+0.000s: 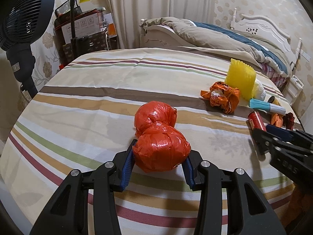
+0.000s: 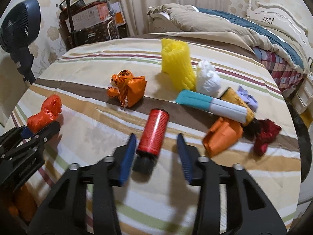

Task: Collect trash
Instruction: 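Reach right tool to red cylindrical can and grasp it while left holds bag, then carry the red bag and red can with both tools over the bin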

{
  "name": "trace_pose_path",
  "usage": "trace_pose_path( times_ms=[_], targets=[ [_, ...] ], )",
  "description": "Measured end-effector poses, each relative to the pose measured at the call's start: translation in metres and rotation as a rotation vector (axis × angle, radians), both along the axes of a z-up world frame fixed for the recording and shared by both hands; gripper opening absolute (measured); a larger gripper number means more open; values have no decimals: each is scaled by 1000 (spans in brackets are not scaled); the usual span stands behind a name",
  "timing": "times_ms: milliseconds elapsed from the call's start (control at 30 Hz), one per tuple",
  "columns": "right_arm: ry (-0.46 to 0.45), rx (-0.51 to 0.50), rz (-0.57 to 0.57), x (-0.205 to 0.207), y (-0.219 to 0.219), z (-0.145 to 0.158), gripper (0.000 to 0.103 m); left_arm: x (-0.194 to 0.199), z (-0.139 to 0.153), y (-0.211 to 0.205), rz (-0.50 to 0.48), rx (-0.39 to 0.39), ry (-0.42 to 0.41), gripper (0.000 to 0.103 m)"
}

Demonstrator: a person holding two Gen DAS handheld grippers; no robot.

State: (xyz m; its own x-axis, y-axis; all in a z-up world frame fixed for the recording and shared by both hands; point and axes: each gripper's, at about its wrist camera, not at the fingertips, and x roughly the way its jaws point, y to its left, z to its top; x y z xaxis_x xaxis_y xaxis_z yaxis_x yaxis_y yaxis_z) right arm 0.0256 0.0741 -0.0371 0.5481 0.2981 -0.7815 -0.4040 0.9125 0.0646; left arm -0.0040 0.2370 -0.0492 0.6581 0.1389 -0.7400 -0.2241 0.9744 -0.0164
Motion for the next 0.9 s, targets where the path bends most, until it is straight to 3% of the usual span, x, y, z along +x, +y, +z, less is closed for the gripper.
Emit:
trace_pose_path(
  times_ms=[67, 300, 900],
  targets=[
    [2, -11, 8, 1, 5, -3, 25, 0, 0, -1, -4, 1, -1, 44],
    [-29, -19, 4, -9, -2, -2, 24, 0, 2, -4, -19, 2, -9, 44],
    [-88, 48, -182, -18, -97, 21, 24, 7, 17, -46, -104, -38, -61, 43]
  ],
)
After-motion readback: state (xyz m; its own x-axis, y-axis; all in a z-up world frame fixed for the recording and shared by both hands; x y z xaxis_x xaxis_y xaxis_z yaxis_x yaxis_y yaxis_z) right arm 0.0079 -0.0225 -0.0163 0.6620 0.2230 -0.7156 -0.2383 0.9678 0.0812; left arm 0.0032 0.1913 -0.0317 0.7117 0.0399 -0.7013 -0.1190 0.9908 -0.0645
